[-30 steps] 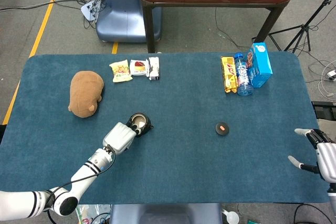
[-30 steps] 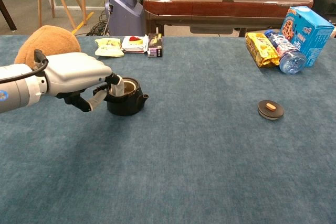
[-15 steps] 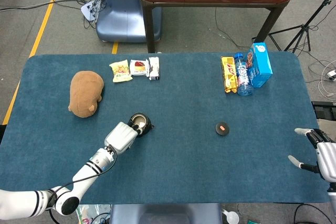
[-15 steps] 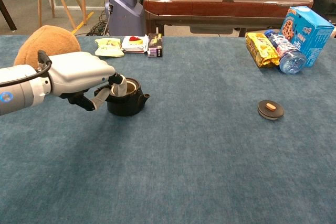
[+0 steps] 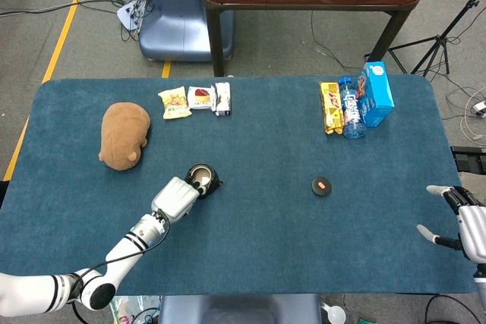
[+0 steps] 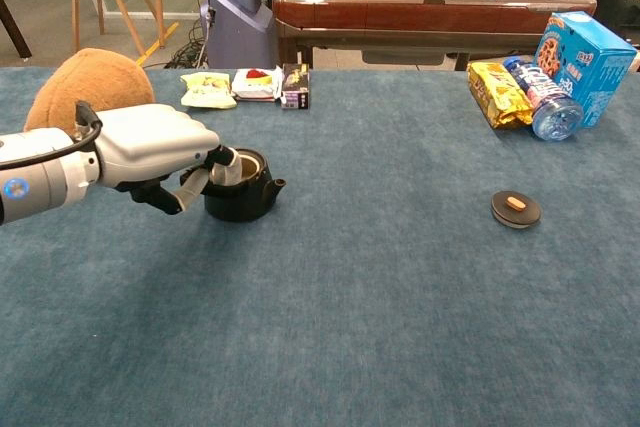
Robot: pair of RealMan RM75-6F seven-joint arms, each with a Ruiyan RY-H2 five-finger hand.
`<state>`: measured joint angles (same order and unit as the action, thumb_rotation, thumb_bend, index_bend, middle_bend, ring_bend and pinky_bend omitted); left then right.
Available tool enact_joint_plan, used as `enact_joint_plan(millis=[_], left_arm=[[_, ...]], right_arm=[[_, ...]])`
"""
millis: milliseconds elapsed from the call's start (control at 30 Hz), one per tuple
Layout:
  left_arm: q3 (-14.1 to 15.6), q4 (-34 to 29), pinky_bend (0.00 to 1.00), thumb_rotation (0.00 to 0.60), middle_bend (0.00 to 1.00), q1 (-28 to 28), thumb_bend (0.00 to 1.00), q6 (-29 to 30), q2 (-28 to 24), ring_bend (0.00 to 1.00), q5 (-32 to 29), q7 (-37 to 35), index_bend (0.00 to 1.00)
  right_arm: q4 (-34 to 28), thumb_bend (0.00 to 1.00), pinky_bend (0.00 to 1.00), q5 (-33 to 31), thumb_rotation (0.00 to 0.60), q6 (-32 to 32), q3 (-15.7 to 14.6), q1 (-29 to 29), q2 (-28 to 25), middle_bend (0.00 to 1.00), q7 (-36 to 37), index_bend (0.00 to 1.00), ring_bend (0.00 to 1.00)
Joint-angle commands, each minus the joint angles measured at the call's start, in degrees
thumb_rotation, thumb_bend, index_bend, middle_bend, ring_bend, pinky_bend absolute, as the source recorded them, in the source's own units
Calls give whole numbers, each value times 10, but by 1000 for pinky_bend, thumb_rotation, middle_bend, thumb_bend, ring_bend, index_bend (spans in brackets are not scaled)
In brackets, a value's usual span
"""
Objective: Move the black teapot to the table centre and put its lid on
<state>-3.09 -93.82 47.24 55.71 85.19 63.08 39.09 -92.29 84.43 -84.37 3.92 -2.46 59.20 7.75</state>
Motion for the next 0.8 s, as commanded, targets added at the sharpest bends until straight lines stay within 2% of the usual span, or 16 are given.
enact_joint_plan(millis=[33,300,800], left_arm=[[0,1,685,600,367,0,779,-2,1,282,-2,-2,348],[0,3,685,600,399,2,780,-8,0,304,-6,-7,350],[1,1,685,600,513,8,816,-7,1,355,-23,9,426]], right_arm=[[0,0,430,0,600,0,0,0,0,327,0,295,226],[0,0,430,-1,600,1,0,0,0,327,0,295,226],[0,0,430,-2,600,2,1,-1,-1,327,2,295,226]])
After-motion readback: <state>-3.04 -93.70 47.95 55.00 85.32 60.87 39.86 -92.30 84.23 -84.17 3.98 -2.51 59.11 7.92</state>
